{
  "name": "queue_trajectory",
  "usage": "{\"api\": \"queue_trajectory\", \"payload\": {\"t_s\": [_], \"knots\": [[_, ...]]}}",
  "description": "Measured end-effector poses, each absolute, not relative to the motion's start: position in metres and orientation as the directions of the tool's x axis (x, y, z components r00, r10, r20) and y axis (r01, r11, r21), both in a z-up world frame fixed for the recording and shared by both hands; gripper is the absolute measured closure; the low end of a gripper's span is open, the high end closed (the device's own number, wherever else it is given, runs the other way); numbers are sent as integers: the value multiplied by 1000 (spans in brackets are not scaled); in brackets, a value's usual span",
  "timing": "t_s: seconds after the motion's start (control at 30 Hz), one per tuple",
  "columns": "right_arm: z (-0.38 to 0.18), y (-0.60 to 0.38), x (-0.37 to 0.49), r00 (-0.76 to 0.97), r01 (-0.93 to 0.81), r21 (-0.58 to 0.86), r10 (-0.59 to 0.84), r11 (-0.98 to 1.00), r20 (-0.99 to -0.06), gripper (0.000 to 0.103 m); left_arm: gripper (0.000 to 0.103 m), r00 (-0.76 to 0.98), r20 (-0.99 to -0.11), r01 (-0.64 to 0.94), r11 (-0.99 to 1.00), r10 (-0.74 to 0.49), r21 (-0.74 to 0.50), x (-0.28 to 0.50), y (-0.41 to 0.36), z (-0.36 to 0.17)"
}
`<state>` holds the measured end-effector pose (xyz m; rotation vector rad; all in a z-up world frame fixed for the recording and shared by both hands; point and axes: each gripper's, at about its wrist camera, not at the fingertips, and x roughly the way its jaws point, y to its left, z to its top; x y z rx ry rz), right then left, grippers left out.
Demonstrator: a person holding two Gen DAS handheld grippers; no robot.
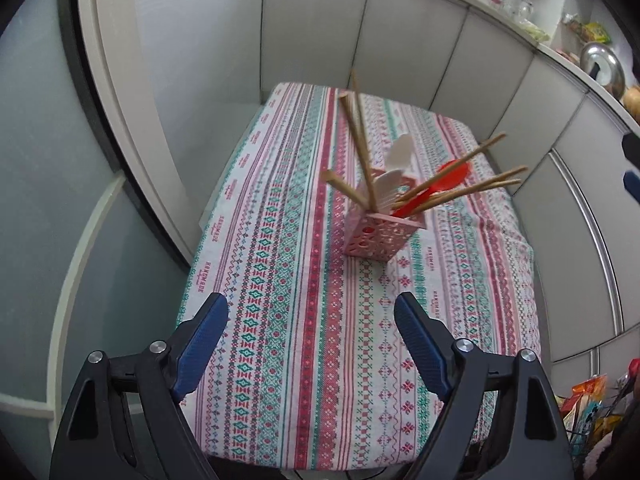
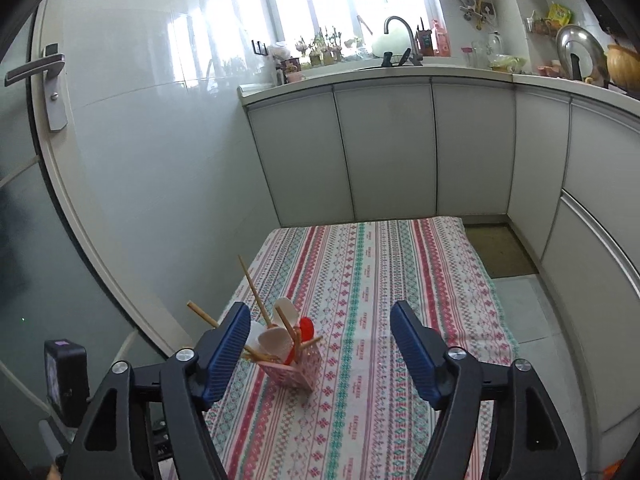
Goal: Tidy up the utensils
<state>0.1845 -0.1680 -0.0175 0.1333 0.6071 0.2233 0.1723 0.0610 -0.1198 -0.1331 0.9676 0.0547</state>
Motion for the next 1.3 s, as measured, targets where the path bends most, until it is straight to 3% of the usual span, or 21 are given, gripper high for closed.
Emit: {"api": "queue_trajectory", "payload": {"t_s": [0.03, 0.17, 0.2, 0.53, 1.3], "knots": [[-16, -174, 175, 796, -166, 188, 244, 968, -553, 15, 10, 581, -814, -103, 992, 3, -70, 164, 55, -114], [-11, -190, 138, 783, -141, 123, 186, 982, -593, 9, 2, 633, -772, -94, 996, 53, -9, 134, 37, -90], [-11, -193, 127, 781, -132, 102, 166, 986, -602, 0, 1, 647, -761, -94, 996, 57, -5, 126, 34, -84], [-4, -223, 58, 784, -61, 10, 54, 998, -618, 0, 0, 740, -672, -25, 999, 40, 33, 71, 2, -43], [-8, -216, 49, 786, -76, -31, 41, 997, -617, 0, 0, 760, -649, -28, 999, 34, 20, 62, -2, -35]]}}
